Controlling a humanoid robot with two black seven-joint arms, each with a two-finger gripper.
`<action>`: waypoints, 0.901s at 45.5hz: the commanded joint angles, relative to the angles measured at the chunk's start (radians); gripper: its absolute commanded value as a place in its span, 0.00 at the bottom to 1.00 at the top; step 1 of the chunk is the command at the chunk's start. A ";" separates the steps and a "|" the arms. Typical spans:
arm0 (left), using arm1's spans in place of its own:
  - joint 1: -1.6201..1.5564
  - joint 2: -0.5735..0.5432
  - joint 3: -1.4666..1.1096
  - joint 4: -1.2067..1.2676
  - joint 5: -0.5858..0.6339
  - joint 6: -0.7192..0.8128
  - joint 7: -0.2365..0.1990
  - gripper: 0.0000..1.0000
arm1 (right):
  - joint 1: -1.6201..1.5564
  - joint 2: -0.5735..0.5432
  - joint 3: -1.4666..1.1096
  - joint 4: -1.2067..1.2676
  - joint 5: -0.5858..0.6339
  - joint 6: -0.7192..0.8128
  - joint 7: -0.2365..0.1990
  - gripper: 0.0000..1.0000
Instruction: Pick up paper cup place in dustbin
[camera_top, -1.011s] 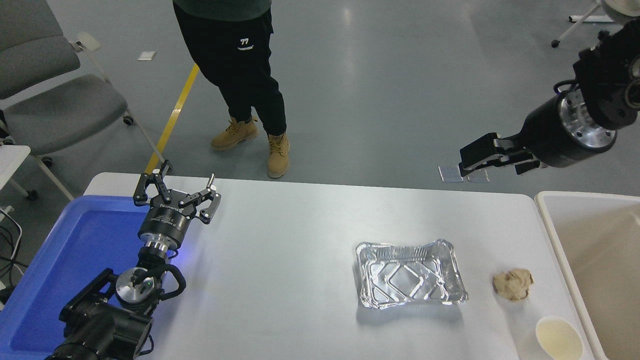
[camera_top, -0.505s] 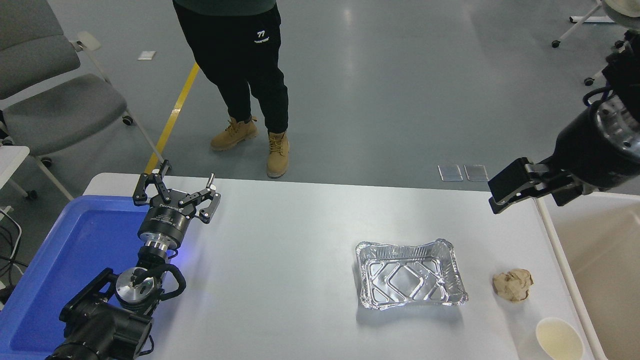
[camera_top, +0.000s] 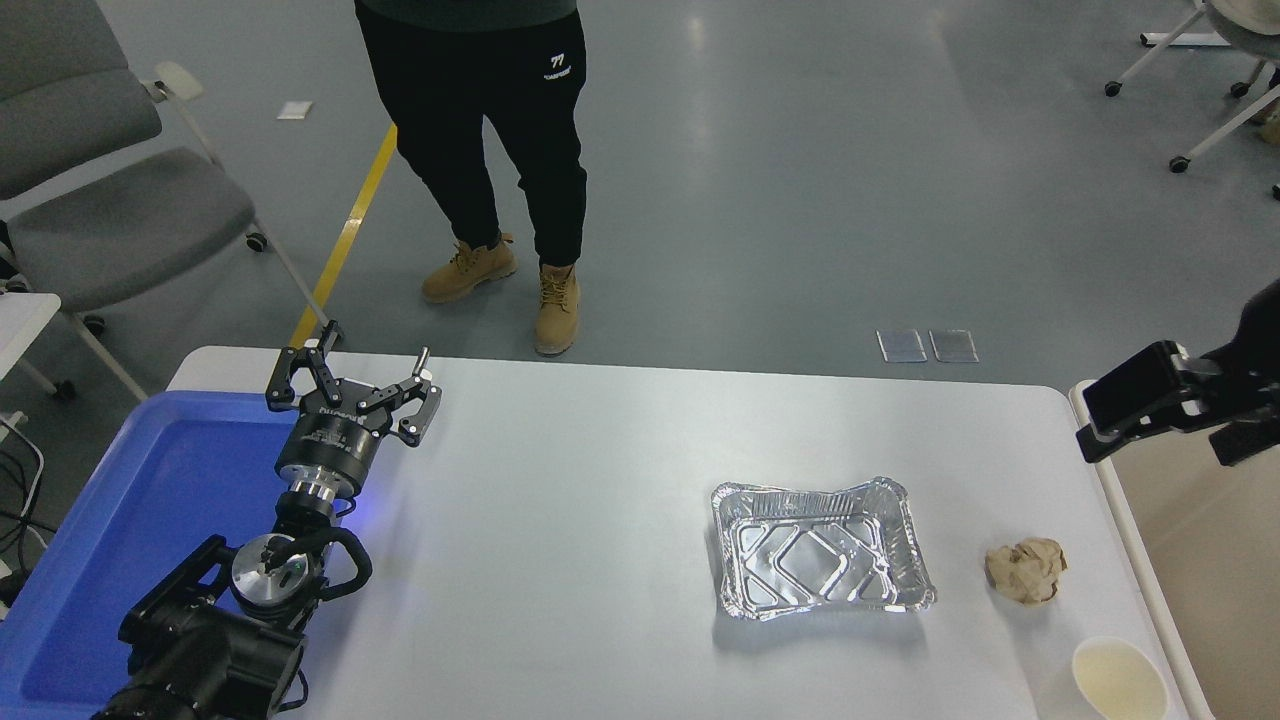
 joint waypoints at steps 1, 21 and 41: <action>0.000 0.000 0.000 0.000 0.000 0.000 0.000 0.99 | -0.048 -0.179 -0.056 0.001 -0.152 -0.018 0.000 1.00; 0.000 0.000 0.000 0.000 0.000 0.000 0.000 0.99 | -0.361 -0.426 -0.005 -0.016 -0.396 -0.254 0.006 1.00; 0.000 0.000 0.002 0.000 0.001 0.000 0.000 0.99 | -0.858 -0.431 0.355 -0.154 -0.462 -0.468 0.019 1.00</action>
